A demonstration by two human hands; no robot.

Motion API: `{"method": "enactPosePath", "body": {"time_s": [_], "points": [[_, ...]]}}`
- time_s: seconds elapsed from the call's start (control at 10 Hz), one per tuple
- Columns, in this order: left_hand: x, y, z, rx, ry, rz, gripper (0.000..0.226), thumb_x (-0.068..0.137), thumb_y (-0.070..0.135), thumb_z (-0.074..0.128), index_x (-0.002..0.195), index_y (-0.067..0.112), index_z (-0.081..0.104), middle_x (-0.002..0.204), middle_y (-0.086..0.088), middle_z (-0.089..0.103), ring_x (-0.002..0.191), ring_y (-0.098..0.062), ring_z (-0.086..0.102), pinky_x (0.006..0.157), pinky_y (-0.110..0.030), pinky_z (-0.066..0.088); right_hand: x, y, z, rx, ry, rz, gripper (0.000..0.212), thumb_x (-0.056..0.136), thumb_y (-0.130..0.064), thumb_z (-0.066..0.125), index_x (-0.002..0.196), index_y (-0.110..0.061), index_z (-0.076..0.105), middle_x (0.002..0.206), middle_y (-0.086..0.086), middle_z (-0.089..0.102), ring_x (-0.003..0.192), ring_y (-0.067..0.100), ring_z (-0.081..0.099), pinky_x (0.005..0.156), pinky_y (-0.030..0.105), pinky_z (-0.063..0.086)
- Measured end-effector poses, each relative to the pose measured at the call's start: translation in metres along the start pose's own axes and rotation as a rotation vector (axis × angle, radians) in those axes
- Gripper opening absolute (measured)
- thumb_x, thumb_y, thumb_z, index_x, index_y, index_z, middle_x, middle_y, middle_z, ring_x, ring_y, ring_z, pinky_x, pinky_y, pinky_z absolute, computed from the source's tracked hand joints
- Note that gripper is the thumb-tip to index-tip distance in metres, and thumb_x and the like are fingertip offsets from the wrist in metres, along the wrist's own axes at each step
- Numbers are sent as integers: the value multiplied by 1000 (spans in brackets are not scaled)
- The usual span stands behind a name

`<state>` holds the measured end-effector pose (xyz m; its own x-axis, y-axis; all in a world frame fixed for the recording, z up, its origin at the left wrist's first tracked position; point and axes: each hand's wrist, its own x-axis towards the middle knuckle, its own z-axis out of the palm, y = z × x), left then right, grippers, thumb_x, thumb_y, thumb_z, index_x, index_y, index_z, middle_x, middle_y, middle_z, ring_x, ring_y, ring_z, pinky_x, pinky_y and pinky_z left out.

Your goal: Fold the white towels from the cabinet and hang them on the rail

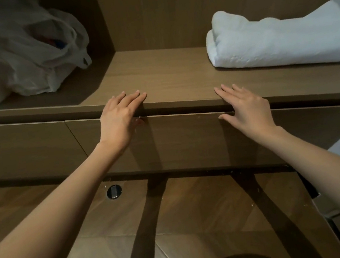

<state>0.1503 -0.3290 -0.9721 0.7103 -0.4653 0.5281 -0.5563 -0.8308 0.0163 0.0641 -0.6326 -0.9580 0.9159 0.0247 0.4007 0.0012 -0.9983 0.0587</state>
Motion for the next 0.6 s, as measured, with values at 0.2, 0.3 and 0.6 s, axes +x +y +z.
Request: {"method": "enactPosePath", "body": {"time_s": [0.2,0.3,0.6], "points": [[-2,-1,7,-54,46,-6,66,82,7,71,141,19,45,141,-7,51,133,-32,42,113,-50,30,2,1,4,-18,13,38,73,82,-38,73,146,-30,40,147,-3,45,136,24,43,96,45,49],[0,2,1,-75,3,-34,63,83,8,69,141,18,46,141,-8,50,134,-32,42,114,-51,28,0,-4,-1,-28,3,37,68,86,-35,70,146,-24,41,146,2,47,135,26,44,101,43,45],[56,24,-87,-65,-598,-215,51,93,31,58,140,29,41,136,-2,55,129,-20,47,116,-46,23,50,-13,-88,-106,-725,15,60,94,-49,49,148,-28,34,142,2,52,122,27,55,96,42,48]]}}
